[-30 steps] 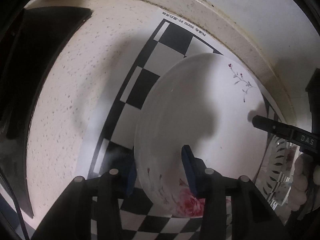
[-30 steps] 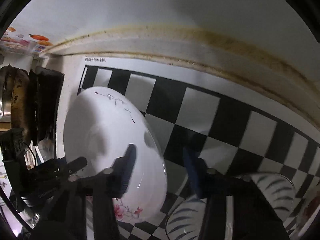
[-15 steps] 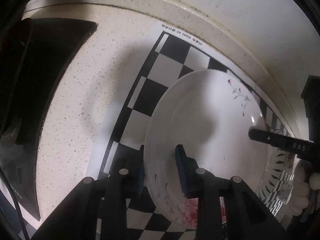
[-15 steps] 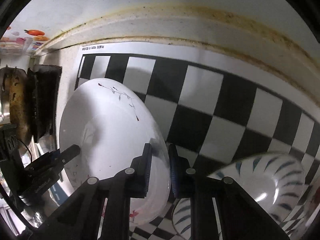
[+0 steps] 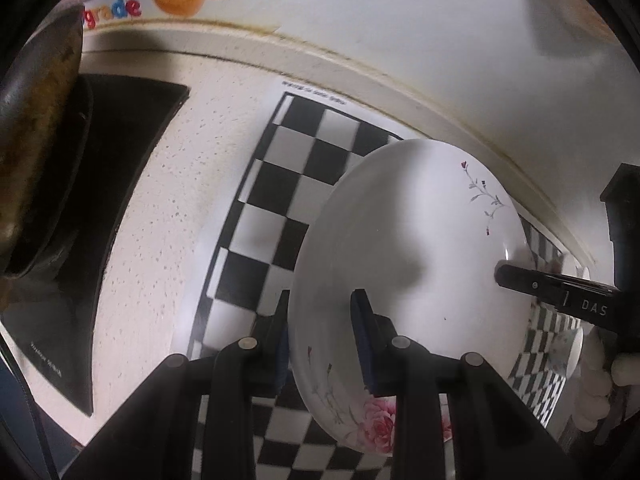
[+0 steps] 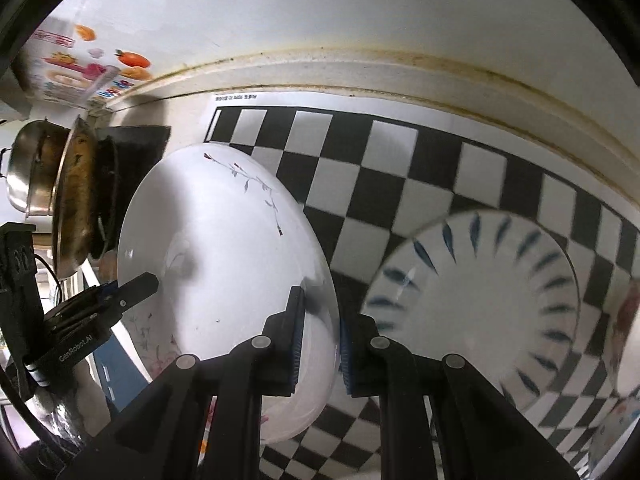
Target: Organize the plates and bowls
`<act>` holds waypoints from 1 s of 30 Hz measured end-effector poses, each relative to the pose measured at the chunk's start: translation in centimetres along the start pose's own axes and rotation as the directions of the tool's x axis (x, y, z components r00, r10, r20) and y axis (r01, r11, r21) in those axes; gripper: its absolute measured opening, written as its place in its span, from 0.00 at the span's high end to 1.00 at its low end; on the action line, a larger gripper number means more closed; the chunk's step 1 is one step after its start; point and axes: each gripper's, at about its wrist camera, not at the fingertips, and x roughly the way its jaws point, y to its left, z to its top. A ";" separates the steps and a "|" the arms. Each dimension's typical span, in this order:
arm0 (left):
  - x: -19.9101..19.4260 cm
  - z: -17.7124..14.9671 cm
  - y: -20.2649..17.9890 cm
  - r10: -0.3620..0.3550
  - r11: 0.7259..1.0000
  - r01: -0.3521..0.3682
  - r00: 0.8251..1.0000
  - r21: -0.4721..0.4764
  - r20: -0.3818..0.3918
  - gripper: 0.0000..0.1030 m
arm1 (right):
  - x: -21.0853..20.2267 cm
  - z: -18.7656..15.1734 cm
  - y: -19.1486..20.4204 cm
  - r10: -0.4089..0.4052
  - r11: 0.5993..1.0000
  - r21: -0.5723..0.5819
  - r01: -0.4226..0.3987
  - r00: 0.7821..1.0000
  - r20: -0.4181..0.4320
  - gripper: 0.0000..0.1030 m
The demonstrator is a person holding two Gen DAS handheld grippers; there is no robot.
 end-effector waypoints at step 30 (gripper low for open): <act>2.9 -16.7 -16.5 0.030 0.965 0.010 0.988 0.262 -0.149 0.75 | -5.7 -27.8 -14.6 0.015 0.979 0.202 -0.033 0.996 0.093 0.85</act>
